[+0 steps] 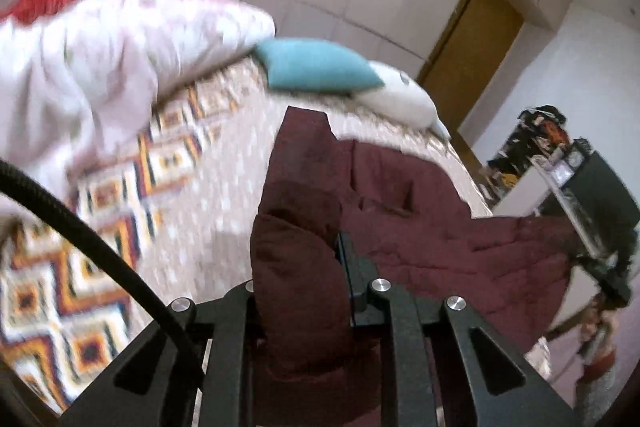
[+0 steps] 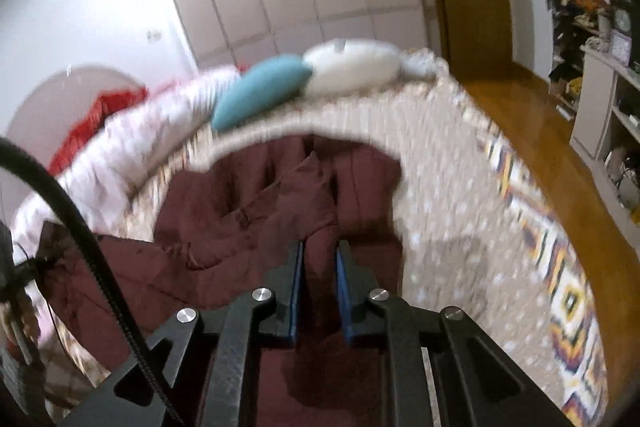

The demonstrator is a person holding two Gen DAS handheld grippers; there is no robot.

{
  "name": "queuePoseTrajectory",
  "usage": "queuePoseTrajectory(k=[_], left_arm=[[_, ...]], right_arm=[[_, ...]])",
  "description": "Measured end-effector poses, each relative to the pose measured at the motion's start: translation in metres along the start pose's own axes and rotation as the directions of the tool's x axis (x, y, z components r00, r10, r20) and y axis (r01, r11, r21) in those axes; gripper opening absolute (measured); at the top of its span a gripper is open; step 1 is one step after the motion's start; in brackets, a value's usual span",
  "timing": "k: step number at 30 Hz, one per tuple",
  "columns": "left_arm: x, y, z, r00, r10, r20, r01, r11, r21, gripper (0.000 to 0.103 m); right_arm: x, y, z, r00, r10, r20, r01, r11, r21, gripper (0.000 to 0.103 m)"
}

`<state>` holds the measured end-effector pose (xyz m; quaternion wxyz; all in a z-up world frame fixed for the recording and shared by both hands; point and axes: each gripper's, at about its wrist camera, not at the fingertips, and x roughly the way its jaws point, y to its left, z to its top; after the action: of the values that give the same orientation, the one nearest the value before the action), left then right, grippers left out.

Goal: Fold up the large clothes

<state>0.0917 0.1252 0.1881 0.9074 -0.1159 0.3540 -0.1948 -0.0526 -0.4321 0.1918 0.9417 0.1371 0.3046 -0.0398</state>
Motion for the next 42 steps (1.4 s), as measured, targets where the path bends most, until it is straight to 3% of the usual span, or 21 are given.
queuePoseTrajectory(k=[6, 9, 12, 16, 20, 22, 24, 30, 31, 34, 39, 42], left_arm=[[0.028, -0.035, 0.103, 0.995, 0.085, 0.057, -0.087, 0.996, 0.032, 0.018], [0.069, -0.046, 0.150, 0.990, 0.132, 0.059, -0.134, 0.990, 0.044, 0.018], [0.136, -0.055, 0.181, 0.982, 0.186, 0.037, -0.188, 0.979, 0.076, 0.019], [0.227, -0.056, 0.184, 0.966, 0.257, -0.007, -0.255, 0.960, 0.115, 0.019], [0.317, -0.028, 0.160, 0.933, 0.347, -0.094, -0.335, 0.934, 0.129, 0.019], [0.344, -0.012, 0.147, 0.919, 0.374, -0.123, -0.361, 0.925, 0.120, 0.022], [0.368, 0.006, 0.132, 0.902, 0.409, -0.137, -0.396, 0.912, 0.112, 0.036], [0.391, 0.031, 0.120, 0.903, 0.406, -0.140, -0.405, 0.913, 0.039, 0.063], [0.390, 0.032, 0.122, 0.897, 0.417, -0.144, -0.417, 0.908, 0.031, 0.066], [0.374, 0.038, 0.129, 0.904, 0.406, -0.136, -0.409, 0.913, 0.007, 0.067], [0.306, 0.030, 0.144, 0.925, 0.376, -0.062, -0.378, 0.926, -0.021, 0.068], [0.258, 0.029, 0.148, 0.925, 0.379, -0.017, -0.379, 0.924, -0.046, 0.068]], right_arm=[[-0.010, 0.004, 0.092, 0.992, -0.046, 0.120, 0.043, 0.999, 0.030, 0.016], [0.017, -0.005, 0.137, 0.986, -0.097, 0.133, 0.091, 0.994, 0.055, 0.016], [0.059, -0.020, 0.158, 0.981, -0.162, 0.111, 0.153, 0.985, 0.080, 0.016], [0.141, -0.050, 0.160, 0.978, -0.205, 0.024, 0.199, 0.969, 0.143, 0.016], [0.226, -0.070, 0.137, 0.970, -0.230, -0.077, 0.240, 0.958, 0.160, 0.016], [0.258, -0.077, 0.125, 0.960, -0.257, -0.111, 0.272, 0.950, 0.152, 0.016], [0.290, -0.087, 0.111, 0.951, -0.269, -0.154, 0.292, 0.944, 0.153, 0.016], [0.329, -0.105, 0.083, 0.945, -0.265, -0.194, 0.298, 0.939, 0.169, 0.021], [0.331, -0.105, 0.084, 0.944, -0.267, -0.194, 0.300, 0.939, 0.168, 0.023], [0.332, -0.103, 0.087, 0.936, -0.287, -0.203, 0.319, 0.936, 0.150, 0.026], [0.279, -0.102, 0.109, 0.943, -0.304, -0.135, 0.324, 0.932, 0.163, 0.054], [0.235, -0.099, 0.124, 0.947, -0.314, -0.072, 0.322, 0.928, 0.186, 0.059]])
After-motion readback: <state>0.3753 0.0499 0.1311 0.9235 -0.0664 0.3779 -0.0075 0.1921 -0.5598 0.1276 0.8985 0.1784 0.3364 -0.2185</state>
